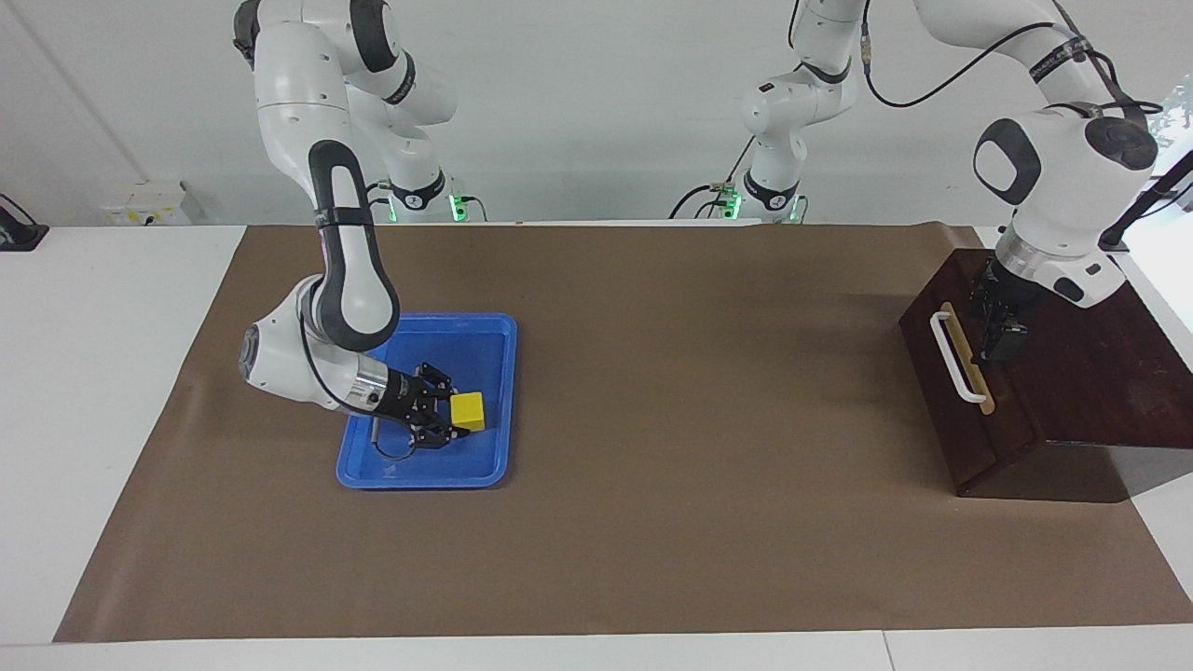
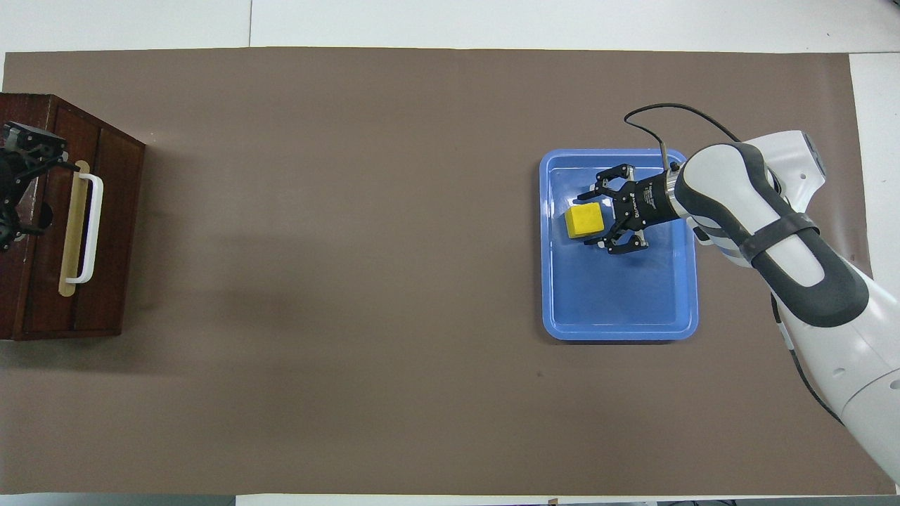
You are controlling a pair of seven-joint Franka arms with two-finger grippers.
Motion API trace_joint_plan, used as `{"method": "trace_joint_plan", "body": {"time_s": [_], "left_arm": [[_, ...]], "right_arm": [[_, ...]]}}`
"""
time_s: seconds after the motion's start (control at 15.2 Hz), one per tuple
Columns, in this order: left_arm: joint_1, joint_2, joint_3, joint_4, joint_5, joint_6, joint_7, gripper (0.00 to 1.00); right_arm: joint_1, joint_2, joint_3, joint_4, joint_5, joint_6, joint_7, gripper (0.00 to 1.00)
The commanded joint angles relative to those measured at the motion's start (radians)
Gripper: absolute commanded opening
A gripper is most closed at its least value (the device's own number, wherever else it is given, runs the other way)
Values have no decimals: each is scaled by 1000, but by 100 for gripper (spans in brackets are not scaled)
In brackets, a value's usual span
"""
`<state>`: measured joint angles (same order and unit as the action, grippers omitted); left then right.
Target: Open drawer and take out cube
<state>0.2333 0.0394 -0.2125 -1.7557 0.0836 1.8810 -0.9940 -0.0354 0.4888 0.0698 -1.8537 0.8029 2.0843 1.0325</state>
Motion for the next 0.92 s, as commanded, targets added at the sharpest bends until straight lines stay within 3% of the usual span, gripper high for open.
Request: {"method": "trace_joint_plan", "body": {"time_s": [0.0,0.46,0.66,0.85], "left_arm": [[-31,-24,1,8,-30,-31,154,100],[-23,-76,1,2,-73,-118,823,100],[-31,-78,-2,-1,-108,-115,865,100],[-88,-85,-2,-5,-108,-126,857,100]], "right_arm": [[-1,-22,4,-24,13,16,6,94],[-3,-35,4,16,10,-18,95,95],[-3,-55,2,51,-2,-61,132,95],[-1,-163,1,59,-77,-114,202,98]]}}
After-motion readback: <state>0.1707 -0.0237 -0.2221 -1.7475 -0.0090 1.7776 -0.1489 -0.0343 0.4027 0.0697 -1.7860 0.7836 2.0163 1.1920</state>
